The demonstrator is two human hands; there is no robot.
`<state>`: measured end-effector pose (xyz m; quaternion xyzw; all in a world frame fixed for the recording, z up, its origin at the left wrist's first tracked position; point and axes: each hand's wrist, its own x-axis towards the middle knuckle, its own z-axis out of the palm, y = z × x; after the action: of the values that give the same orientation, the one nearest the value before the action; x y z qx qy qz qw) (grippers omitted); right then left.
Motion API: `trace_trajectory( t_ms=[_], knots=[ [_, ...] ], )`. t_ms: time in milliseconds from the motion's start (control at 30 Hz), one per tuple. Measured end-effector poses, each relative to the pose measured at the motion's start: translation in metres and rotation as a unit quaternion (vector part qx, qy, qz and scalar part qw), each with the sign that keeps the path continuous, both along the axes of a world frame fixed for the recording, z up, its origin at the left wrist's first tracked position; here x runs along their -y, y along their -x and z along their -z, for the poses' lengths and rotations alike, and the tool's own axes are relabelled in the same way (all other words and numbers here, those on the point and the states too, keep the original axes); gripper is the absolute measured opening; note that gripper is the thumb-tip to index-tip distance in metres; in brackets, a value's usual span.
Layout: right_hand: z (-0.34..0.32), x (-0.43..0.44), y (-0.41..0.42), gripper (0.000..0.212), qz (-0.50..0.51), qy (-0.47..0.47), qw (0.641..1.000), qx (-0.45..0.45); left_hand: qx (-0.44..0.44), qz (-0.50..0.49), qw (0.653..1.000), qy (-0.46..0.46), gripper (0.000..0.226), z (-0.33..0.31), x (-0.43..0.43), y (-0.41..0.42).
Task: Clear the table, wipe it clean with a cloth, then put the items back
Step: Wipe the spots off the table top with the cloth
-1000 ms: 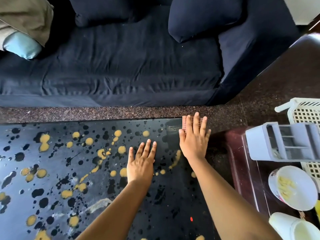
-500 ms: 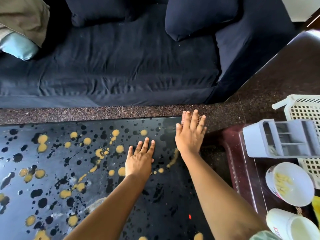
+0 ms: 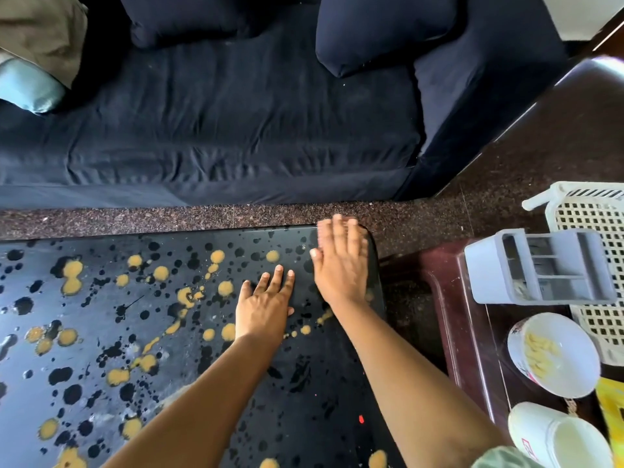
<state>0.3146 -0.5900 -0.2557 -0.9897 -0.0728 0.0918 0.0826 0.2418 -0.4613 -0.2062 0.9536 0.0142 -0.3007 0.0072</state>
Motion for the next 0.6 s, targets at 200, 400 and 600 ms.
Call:
trace_trajectory(
  t_ms=[200, 400, 600],
  knots=[
    [0.003, 0.050, -0.006, 0.059, 0.011, 0.008, 1.000, -0.007, -0.009, -0.003, 1.000, 0.004, 0.065, 0.000, 0.004, 0.002],
    [-0.008, -0.005, -0.007, 0.059, 0.023, -0.015, 1.000, -0.009, 0.006, -0.009, 1.000, 0.014, 0.065, 0.002, 0.001, 0.001],
    [0.000, 0.038, -0.017, 0.058, -0.002, 0.006, 1.000, 0.003, -0.001, -0.008, 1.000, 0.018, 0.065, 0.002, 0.001, 0.002]
  ],
)
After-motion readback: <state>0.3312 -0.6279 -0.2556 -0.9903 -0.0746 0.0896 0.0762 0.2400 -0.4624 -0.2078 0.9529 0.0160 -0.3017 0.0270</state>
